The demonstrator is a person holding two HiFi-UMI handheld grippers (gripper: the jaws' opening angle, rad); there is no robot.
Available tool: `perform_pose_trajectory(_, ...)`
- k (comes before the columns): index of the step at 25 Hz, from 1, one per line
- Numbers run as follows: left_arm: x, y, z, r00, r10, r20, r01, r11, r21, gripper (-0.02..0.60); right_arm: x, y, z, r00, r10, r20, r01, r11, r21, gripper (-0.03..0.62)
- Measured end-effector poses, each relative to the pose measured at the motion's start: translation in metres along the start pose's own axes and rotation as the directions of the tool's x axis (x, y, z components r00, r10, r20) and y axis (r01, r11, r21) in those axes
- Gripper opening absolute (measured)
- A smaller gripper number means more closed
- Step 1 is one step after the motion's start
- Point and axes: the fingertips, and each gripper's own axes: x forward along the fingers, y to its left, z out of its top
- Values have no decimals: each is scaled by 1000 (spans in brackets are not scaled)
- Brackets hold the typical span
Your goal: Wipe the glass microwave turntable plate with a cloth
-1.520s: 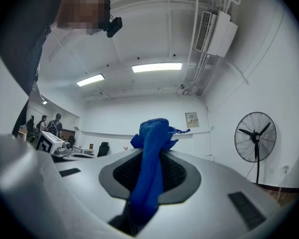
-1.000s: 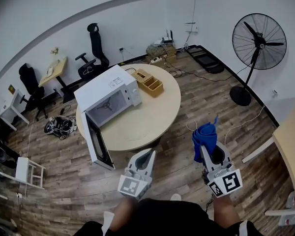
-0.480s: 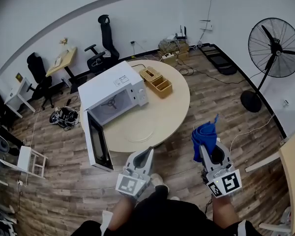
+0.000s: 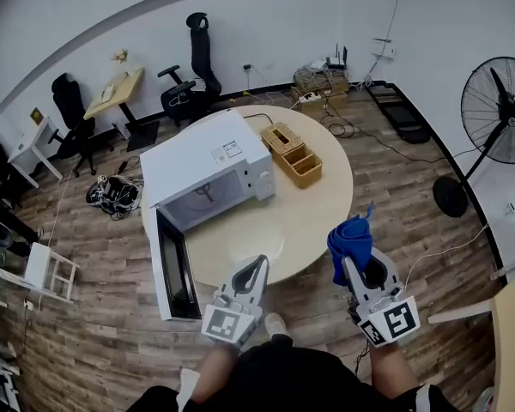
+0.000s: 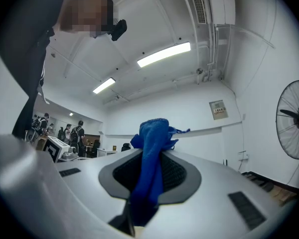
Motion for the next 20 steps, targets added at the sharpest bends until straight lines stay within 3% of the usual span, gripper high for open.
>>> perform_pose_trajectory(12, 57, 109, 6, 999, 44, -3, -44, 999, 11, 6, 136, -20, -37, 996, 65, -59, -64, 998, 19, 77)
perform_pose_trajectory(16, 59, 136, -5, 996, 92, -4, -92, 995, -50, 6, 168, -23, -55, 994, 40, -102, -40, 999, -2, 75)
perform_pose_trajectory(20, 62, 163, -15, 987, 159, -7, -159, 983, -87, 6, 196, -32, -71, 991, 70, -118, -59, 994, 95, 74)
